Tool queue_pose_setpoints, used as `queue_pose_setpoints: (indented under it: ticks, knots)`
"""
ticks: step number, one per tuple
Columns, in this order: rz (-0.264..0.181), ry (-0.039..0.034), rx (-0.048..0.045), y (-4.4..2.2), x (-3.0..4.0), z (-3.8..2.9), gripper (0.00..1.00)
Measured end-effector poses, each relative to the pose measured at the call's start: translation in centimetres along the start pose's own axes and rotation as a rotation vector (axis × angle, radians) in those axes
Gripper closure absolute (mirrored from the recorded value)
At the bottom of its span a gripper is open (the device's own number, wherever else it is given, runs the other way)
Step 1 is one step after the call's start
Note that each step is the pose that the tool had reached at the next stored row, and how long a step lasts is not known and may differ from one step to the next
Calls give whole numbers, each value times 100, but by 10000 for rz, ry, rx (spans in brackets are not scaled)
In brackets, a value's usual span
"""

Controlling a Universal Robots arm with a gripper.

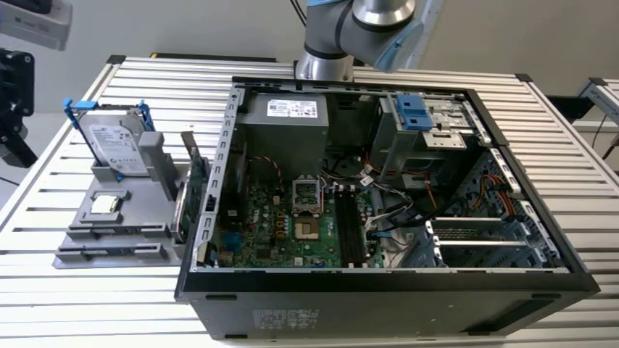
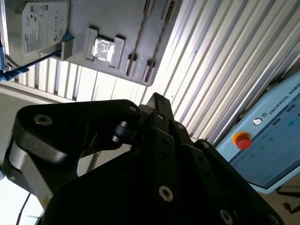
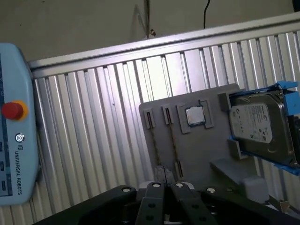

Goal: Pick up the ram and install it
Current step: 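Pick up the ram and move it above insertion slot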

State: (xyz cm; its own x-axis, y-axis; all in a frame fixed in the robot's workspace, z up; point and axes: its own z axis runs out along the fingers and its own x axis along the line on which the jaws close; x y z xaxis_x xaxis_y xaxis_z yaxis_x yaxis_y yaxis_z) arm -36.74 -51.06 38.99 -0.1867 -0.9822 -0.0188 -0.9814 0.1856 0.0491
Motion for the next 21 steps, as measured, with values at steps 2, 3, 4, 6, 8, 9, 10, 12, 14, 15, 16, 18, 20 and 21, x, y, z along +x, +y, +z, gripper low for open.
queue_pose_setpoints:
  ticks: [2,3,4,6,8,9,10,12,14,15,16,18,20,21]
  knots:
    - [-232,11,-4,0,0,0,100]
    - [-344,17,-7,0,0,0,100]
    - [-463,22,-9,0,0,0,100]
    - [-699,34,-13,0,0,0,100]
    - [-923,46,-18,0,0,0,100]
    - [-1045,51,-20,0,0,0,100]
    - [-1159,57,-22,0,0,0,100]
    - [-1381,68,-27,0,0,0,100]
    - [-1597,78,-30,0,0,0,100]
    - [-1719,84,-33,0,0,0,100]
    - [-1831,90,-35,0,0,0,100]
    - [-2057,101,-39,0,0,0,100]
    - [-2276,112,-43,0,0,0,100]
    - [-2388,117,-45,0,0,0,100]
